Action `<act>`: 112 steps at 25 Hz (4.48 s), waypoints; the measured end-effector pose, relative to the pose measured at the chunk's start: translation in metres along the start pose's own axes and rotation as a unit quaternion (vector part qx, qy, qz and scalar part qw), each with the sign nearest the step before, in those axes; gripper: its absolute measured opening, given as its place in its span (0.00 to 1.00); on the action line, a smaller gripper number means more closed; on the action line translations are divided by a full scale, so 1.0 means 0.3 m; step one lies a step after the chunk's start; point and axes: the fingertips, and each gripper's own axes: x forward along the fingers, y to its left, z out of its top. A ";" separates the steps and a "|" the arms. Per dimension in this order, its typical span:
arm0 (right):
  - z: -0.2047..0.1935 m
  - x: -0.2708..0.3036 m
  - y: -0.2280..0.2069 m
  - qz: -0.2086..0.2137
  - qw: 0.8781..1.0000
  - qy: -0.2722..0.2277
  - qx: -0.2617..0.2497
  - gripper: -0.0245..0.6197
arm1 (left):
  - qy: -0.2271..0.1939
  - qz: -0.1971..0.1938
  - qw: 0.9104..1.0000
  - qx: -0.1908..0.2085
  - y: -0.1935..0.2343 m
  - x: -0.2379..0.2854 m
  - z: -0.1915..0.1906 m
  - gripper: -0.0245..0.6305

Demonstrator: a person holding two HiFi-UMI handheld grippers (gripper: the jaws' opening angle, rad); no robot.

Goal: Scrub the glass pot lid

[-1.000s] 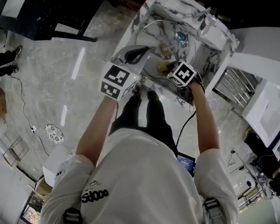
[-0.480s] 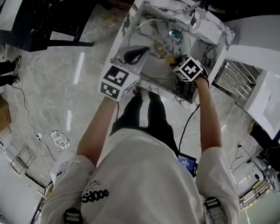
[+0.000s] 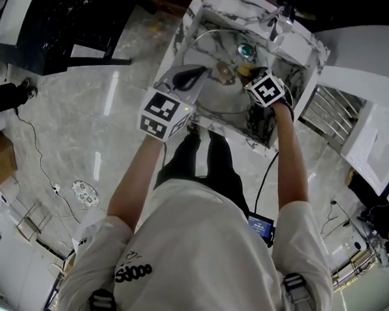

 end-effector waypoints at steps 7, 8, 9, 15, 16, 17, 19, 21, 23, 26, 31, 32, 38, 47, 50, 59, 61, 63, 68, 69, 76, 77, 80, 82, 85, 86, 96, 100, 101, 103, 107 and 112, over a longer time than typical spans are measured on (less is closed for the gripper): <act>0.094 0.031 -0.052 -0.010 1.000 -0.025 0.013 0.12 | 0.001 0.007 1.000 -0.007 0.045 -0.003 0.002 0.05; 0.101 0.037 -0.055 -0.010 1.000 -0.022 0.014 0.12 | 0.001 0.008 1.000 -0.008 0.051 -0.002 0.000 0.05; 0.105 0.043 -0.058 -0.009 1.000 -0.018 0.016 0.12 | 0.001 0.009 1.000 -0.009 0.056 -0.001 0.000 0.05; 0.187 0.062 -0.058 -0.012 0.999 -0.032 -0.009 0.12 | 0.004 0.012 1.000 -0.016 0.078 0.002 -0.009 0.05; 0.196 0.067 -0.054 -0.012 0.999 -0.033 -0.014 0.12 | 0.003 0.013 1.000 -0.017 0.081 0.002 -0.008 0.05; 0.203 0.071 -0.050 -0.011 0.999 -0.034 -0.016 0.12 | 0.003 0.013 1.000 -0.018 0.083 0.002 -0.007 0.05; 0.215 0.079 -0.044 -0.009 0.999 -0.033 -0.019 0.12 | 0.003 0.013 1.000 -0.018 0.084 0.002 -0.006 0.05; 0.232 0.086 -0.034 -0.006 0.999 -0.034 -0.023 0.12 | 0.003 0.013 1.000 -0.018 0.086 0.000 -0.007 0.05; 0.250 0.092 -0.022 -0.003 0.999 -0.036 -0.027 0.12 | 0.003 0.015 1.000 -0.019 0.089 -0.002 -0.007 0.05; 0.271 0.103 0.001 0.000 0.999 -0.037 -0.036 0.12 | 0.001 0.018 1.000 -0.020 0.091 -0.009 -0.007 0.05; 0.302 0.113 0.049 0.009 0.998 -0.044 -0.051 0.12 | 0.000 0.024 0.999 -0.023 0.094 -0.028 -0.015 0.05; 0.304 0.116 0.062 0.012 0.997 -0.044 -0.055 0.12 | 0.000 0.025 0.999 -0.023 0.095 -0.031 -0.017 0.05; 0.304 0.125 0.142 0.029 0.996 -0.040 -0.077 0.12 | -0.002 0.029 0.999 -0.024 0.088 -0.052 -0.027 0.05; 0.250 0.116 0.239 0.048 0.994 -0.025 -0.090 0.12 | -0.004 0.025 1.000 -0.018 0.058 -0.067 -0.034 0.05; 0.234 0.115 0.267 0.052 0.994 -0.027 -0.091 0.12 | -0.003 0.024 1.000 -0.017 0.044 -0.074 -0.039 0.05; 0.142 0.088 0.307 0.061 0.995 -0.013 -0.082 0.12 | -0.001 0.012 1.000 -0.008 0.004 -0.081 -0.045 0.05; 0.110 0.083 0.304 0.061 0.995 -0.007 -0.075 0.12 | -0.001 0.007 1.000 -0.005 -0.008 -0.076 -0.044 0.05; 0.094 0.076 0.297 0.058 0.995 -0.012 -0.076 0.12 | 0.000 0.003 1.000 -0.002 -0.022 -0.069 -0.043 0.05; 0.055 0.044 0.260 0.043 0.997 -0.008 -0.070 0.12 | 0.003 -0.006 1.000 0.003 -0.044 -0.059 -0.041 0.05; 0.050 0.035 0.248 0.040 0.997 -0.007 -0.067 0.12 | 0.004 -0.007 1.000 0.003 -0.046 -0.058 -0.041 0.05; 0.035 0.034 0.148 0.024 0.999 -0.022 -0.016 0.12 | 0.005 -0.006 1.000 0.004 -0.037 -0.051 -0.037 0.05; 0.038 0.034 0.131 0.019 0.999 -0.023 -0.012 0.12 | 0.006 -0.005 1.000 0.003 -0.033 -0.052 -0.038 0.05; 0.055 0.041 0.084 0.000 1.000 -0.023 -0.005 0.12 | 0.006 -0.001 1.000 0.001 -0.017 -0.058 -0.041 0.05; 0.061 0.046 0.058 -0.012 1.000 -0.016 0.000 0.12 | 0.005 0.002 1.000 -0.003 -0.006 -0.062 -0.040 0.05; 0.090 0.061 0.021 -0.031 0.999 -0.012 -0.003 0.12 | 0.002 0.007 1.000 -0.004 0.014 -0.066 -0.030 0.05; 0.103 0.067 0.015 -0.033 0.999 -0.013 -0.003 0.12 | 0.000 0.009 1.000 -0.004 0.019 -0.069 -0.026 0.05; 0.204 0.110 0.041 -0.013 0.999 -0.018 0.037 0.12 | -0.009 0.029 0.999 -0.014 0.050 -0.122 -0.028 0.05; 0.286 0.119 0.082 -0.012 0.999 -0.037 0.016 0.12 | -0.009 0.036 0.999 -0.017 0.061 -0.157 -0.046 0.05; 0.295 0.125 0.107 -0.004 0.999 -0.035 0.011 0.12 | -0.009 0.037 0.999 -0.018 0.063 -0.163 -0.050 0.05; 0.305 0.141 0.173 0.020 0.999 -0.026 -0.001 0.12 | -0.009 0.039 0.999 -0.018 0.068 -0.174 -0.054 0.05; 0.321 0.150 0.281 0.046 0.998 -0.016 -0.037 0.12 | -0.011 0.036 0.999 -0.017 0.066 -0.191 -0.055 0.05; 0.290 0.131 0.403 0.095 0.992 0.011 -0.080 0.12 | -0.018 0.035 0.999 -0.019 0.062 -0.211 -0.055 0.05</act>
